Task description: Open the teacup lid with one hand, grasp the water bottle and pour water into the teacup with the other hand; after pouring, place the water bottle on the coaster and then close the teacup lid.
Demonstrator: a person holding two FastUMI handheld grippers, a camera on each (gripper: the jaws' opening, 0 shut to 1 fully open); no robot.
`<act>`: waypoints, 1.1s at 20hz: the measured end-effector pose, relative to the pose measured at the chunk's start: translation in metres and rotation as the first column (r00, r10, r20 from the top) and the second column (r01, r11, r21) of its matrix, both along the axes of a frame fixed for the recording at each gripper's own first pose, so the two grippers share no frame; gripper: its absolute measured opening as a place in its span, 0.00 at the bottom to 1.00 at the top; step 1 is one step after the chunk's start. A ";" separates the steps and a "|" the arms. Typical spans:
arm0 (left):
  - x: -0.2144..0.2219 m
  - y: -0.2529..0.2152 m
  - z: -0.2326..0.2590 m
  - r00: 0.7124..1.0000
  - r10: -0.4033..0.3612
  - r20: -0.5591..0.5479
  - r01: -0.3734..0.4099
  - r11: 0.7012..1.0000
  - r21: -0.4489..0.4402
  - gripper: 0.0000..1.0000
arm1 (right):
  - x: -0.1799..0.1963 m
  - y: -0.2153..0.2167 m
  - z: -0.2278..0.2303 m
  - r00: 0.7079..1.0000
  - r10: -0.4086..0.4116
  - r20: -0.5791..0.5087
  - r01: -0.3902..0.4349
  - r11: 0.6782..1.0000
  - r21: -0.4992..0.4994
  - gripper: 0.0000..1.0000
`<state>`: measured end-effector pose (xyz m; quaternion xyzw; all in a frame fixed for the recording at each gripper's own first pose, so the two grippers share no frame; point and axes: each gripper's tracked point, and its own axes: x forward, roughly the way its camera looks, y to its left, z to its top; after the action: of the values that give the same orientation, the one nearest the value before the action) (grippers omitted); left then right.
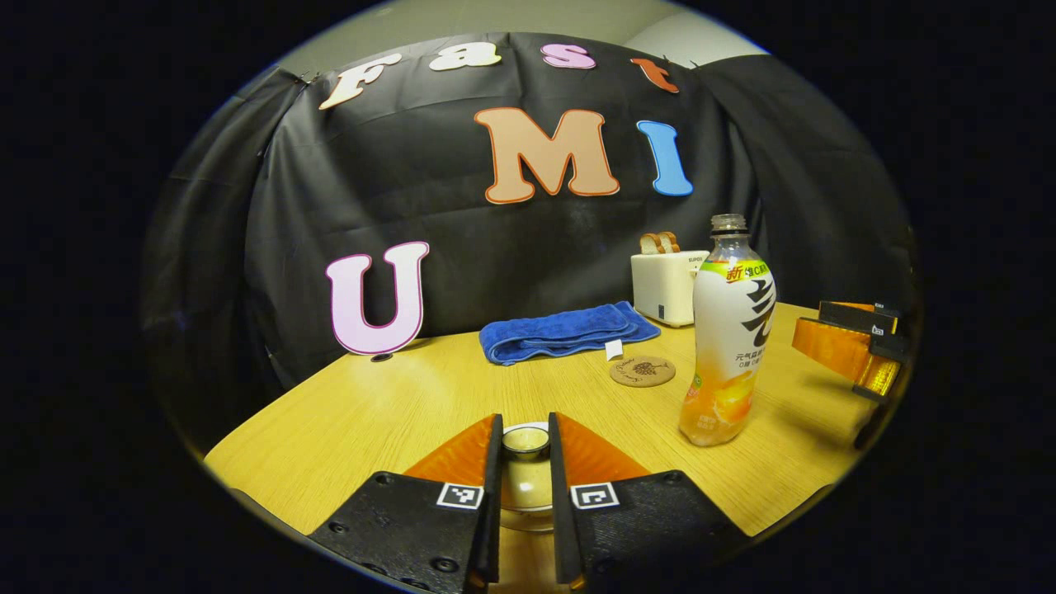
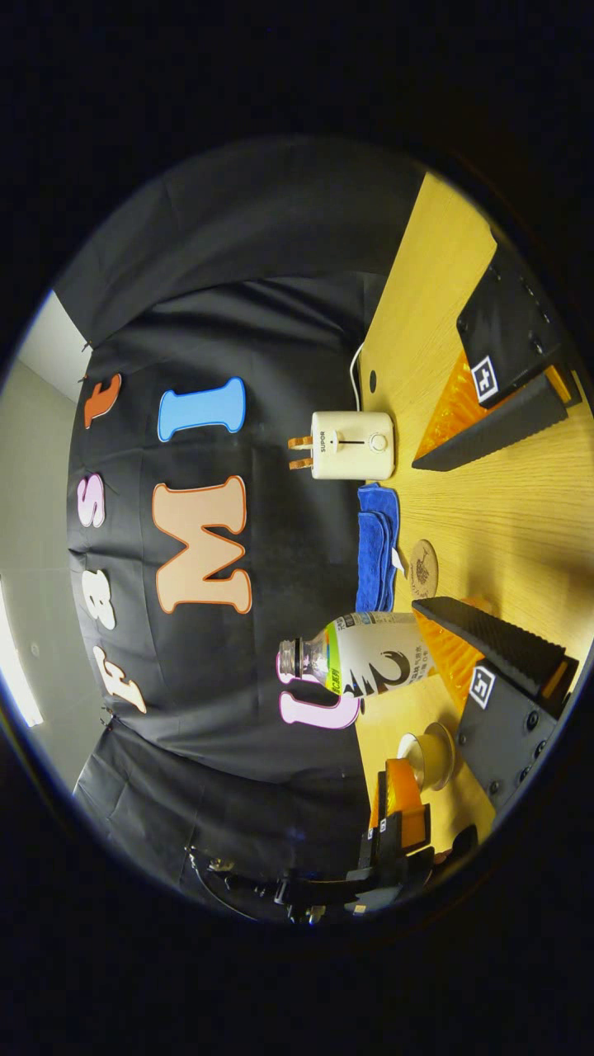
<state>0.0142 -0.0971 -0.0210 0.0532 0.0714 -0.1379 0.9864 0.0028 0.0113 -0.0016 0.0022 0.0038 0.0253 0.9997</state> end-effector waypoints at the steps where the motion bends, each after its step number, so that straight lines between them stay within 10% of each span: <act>1: 0.000 0.000 -0.001 1.000 0.003 0.001 -0.003 1.000 -0.008 0.23 | 0.000 0.002 0.000 1.000 0.016 -0.001 -0.016 1.000 0.001 0.94; 22: -0.018 0.029 0.030 0.996 0.069 0.064 -0.066 0.996 -0.058 0.23 | 0.012 0.087 -0.005 0.973 0.229 -0.028 -0.229 0.973 0.006 0.98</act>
<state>-0.0034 -0.0681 0.0086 0.0279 0.0367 -0.1045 0.9935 0.0143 0.0988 -0.0067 0.0035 0.0184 0.1405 0.9899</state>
